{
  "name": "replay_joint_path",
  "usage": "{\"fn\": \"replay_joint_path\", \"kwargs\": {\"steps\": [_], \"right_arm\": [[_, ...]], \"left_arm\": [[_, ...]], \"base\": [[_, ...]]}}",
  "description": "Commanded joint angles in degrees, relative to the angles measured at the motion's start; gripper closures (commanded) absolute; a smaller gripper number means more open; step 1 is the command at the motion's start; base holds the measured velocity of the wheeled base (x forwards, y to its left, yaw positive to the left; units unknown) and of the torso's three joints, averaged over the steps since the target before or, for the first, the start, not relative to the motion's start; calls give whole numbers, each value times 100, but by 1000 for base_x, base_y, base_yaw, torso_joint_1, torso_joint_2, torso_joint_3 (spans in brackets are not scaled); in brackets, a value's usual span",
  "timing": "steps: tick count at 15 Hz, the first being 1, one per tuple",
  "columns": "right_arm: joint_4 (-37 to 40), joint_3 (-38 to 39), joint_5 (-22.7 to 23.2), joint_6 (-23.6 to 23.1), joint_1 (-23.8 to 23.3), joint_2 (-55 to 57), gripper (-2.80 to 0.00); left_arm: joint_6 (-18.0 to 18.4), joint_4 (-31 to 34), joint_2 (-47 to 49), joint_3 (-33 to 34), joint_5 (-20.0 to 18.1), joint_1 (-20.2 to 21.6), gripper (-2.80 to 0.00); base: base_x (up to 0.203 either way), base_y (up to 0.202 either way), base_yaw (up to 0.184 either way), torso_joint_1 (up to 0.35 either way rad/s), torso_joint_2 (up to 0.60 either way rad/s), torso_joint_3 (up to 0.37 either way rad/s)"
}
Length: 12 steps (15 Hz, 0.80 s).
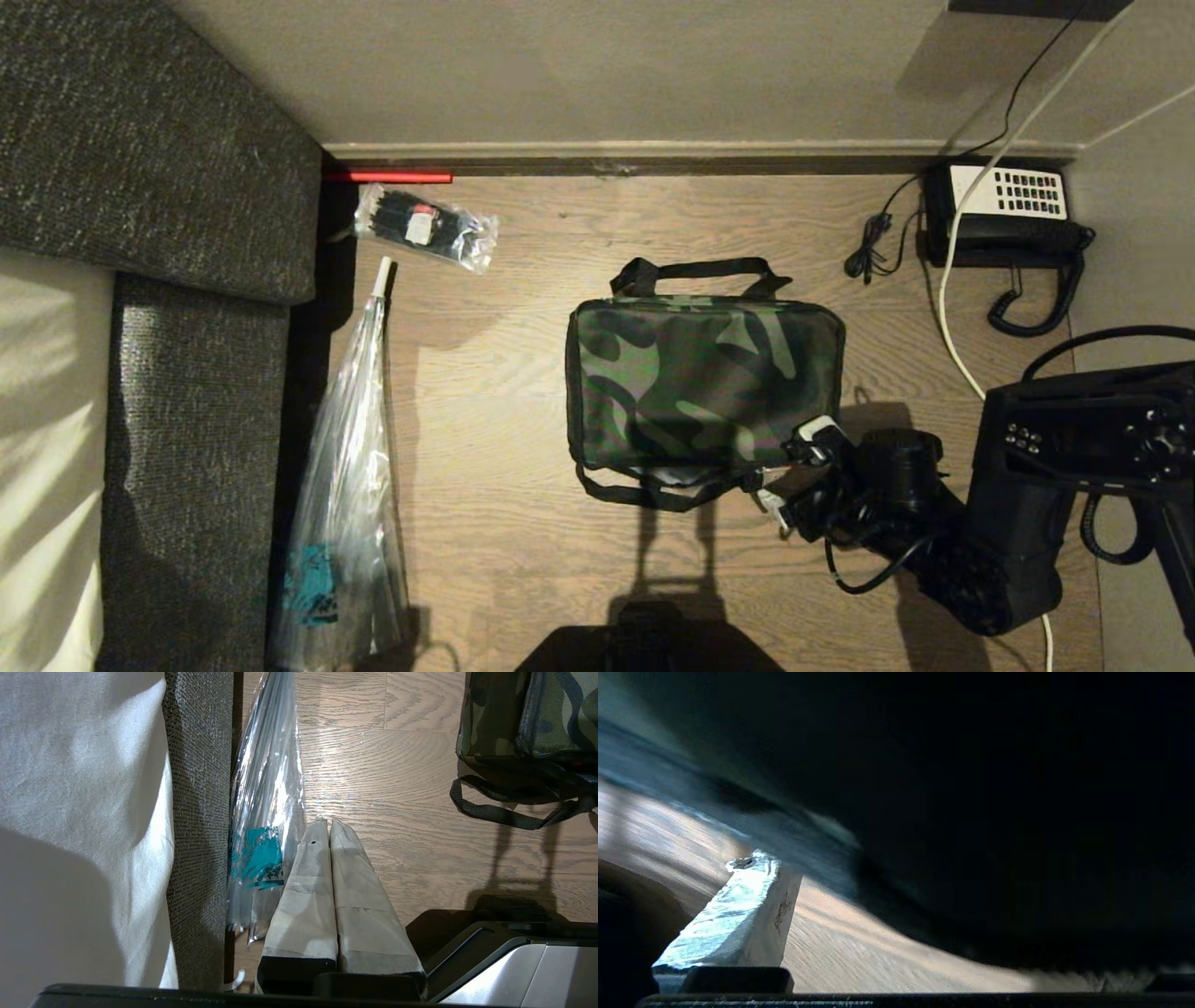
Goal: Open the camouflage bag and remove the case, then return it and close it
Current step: Open the top of the storage box
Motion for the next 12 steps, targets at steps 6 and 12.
{"fn": "replay_joint_path", "kwargs": {"steps": [6,12], "right_arm": [[-291,-367,-41,49,-31,355,-280],[-443,-433,-15,536,-30,417,-280]], "left_arm": [[0,-1,7,9,0,1,0],[0,-1,7,9,0,1,0]], "base": [[0,0,0,0,0,0],[0,0,0,0,0,0]]}}
